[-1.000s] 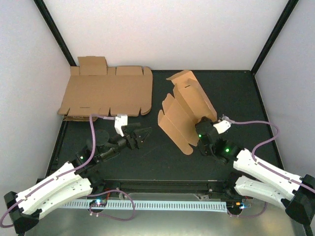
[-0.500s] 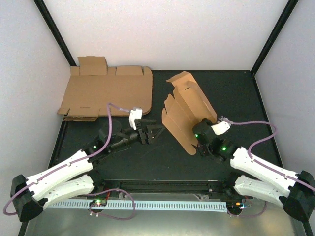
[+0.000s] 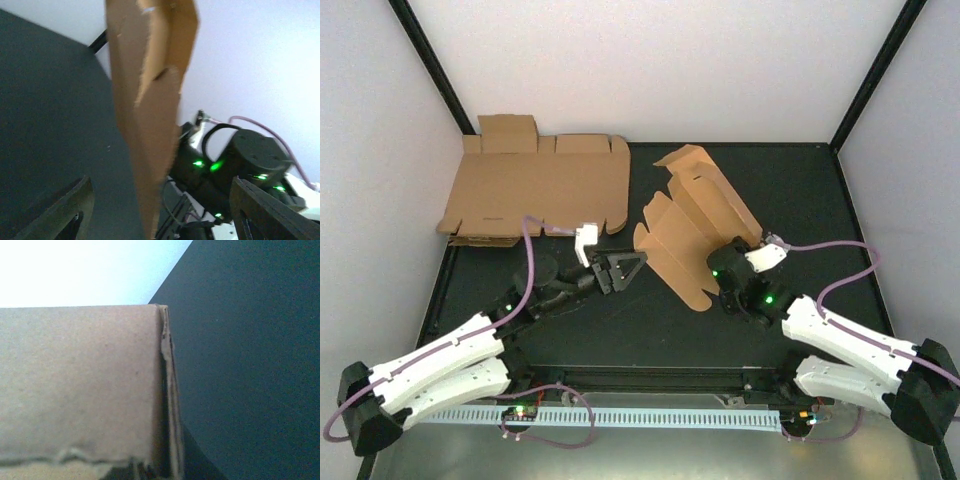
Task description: Fold the paper box
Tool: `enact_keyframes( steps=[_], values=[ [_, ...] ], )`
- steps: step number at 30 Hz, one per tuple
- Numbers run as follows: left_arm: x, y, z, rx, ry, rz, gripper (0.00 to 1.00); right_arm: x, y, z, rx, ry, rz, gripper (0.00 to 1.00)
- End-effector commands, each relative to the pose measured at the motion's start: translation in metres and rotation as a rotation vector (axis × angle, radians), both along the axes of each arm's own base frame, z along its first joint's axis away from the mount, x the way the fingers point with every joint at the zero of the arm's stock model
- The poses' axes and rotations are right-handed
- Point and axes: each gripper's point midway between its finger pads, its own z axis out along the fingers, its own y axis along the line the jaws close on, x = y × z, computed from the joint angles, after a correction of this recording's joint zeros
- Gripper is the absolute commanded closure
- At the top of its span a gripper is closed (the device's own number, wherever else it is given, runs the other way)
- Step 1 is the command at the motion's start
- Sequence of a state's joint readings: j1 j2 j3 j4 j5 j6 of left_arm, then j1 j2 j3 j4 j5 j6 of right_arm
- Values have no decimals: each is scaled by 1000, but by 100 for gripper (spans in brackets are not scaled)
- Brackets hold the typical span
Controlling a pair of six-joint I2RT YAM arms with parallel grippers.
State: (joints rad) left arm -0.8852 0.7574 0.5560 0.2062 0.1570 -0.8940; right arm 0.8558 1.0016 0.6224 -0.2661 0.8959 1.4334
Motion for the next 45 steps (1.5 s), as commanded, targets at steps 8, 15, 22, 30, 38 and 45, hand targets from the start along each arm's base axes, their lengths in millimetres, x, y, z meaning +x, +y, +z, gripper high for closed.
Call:
enact_keyframes(
  steps=[8,15,22,30,38,45],
  values=[
    [15,-20,-2,6,82,-3,62,6,-9,16,-17,-59,-75,98],
    [20,-18,-1,34,62,29,98,10,-2,14,-34,-47,-50,86],
    [31,-5,6,89,-1,121,98,14,12,15,-64,-45,32,9],
    [51,19,23,308,-147,244,98,6,60,13,-122,5,384,1],
    [64,31,-2,466,-140,220,99,-24,98,4,-422,-52,841,1],
    [53,25,-22,574,-284,112,98,-44,90,4,-549,-115,942,1]
  ],
)
